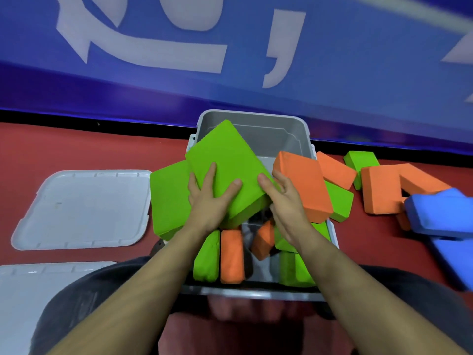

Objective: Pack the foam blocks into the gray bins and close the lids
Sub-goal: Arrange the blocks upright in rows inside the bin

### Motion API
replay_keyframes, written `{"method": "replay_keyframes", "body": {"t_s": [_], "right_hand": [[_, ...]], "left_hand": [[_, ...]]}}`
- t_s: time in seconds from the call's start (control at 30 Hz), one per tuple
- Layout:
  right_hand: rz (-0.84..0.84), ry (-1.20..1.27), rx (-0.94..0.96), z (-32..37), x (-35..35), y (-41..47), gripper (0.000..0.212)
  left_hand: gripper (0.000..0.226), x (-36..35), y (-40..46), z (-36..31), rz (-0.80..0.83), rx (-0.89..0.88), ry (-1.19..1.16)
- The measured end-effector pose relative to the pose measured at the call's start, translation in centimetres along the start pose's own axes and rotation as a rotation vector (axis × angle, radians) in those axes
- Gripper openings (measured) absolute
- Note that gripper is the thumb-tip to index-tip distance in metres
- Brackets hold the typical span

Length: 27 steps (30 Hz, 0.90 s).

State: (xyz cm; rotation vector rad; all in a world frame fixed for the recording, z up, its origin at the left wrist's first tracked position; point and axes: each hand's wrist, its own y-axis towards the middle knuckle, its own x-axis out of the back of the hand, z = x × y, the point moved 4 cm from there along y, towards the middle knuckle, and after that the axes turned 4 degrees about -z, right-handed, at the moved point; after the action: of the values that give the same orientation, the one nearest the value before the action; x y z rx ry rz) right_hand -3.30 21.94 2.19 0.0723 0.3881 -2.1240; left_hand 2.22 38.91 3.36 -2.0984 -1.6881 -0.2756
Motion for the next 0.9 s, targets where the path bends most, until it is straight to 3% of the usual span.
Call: {"method": "replay_keyframes", "body": {"t_s": [0.17, 0.3, 0.43, 0.57, 0.77, 0.83, 0.9], "right_hand": [[0.084, 0.0, 0.111, 2.9, 0.4, -4.3, 0.066], [0.098, -0.051, 0.118, 3.1, 1.3, -6.8, 0.072], [0.167, -0.122, 0.046, 2.6, 3.6, -8.9, 0.052], [0.198, -0.175, -0.094, 0.1, 5.4, -10.1, 0.04], [0.146, -0.234, -0.255, -4.2, 5.9, -10.0, 0.038], [0.133, -0.262, -0.294, -5.3, 5.8, -9.5, 0.046], [0.116, -0.279, -0.302, -5.9, 5.5, -8.7, 0.047]], "left_hand": [[0.105, -2.4, -3.0, 0.0, 0.142, 0.158, -0.222], [0.064, -3.2, -6.4, -1.9, 0.358, 0.235, -0.308], [0.071, -3.8, -9.0, -1.4, 0.493, 0.298, -0.195], [0.083, -4.9, -10.3, 1.3, 0.527, 0.362, -0.134], [0.105, -6.1, -9.9, 5.6, 0.522, 0.415, -0.066], [0.097, -6.3, -9.5, 6.1, 0.498, 0.449, -0.064], [0.075, -6.2, -9.1, 5.6, 0.477, 0.442, -0.102]]}}
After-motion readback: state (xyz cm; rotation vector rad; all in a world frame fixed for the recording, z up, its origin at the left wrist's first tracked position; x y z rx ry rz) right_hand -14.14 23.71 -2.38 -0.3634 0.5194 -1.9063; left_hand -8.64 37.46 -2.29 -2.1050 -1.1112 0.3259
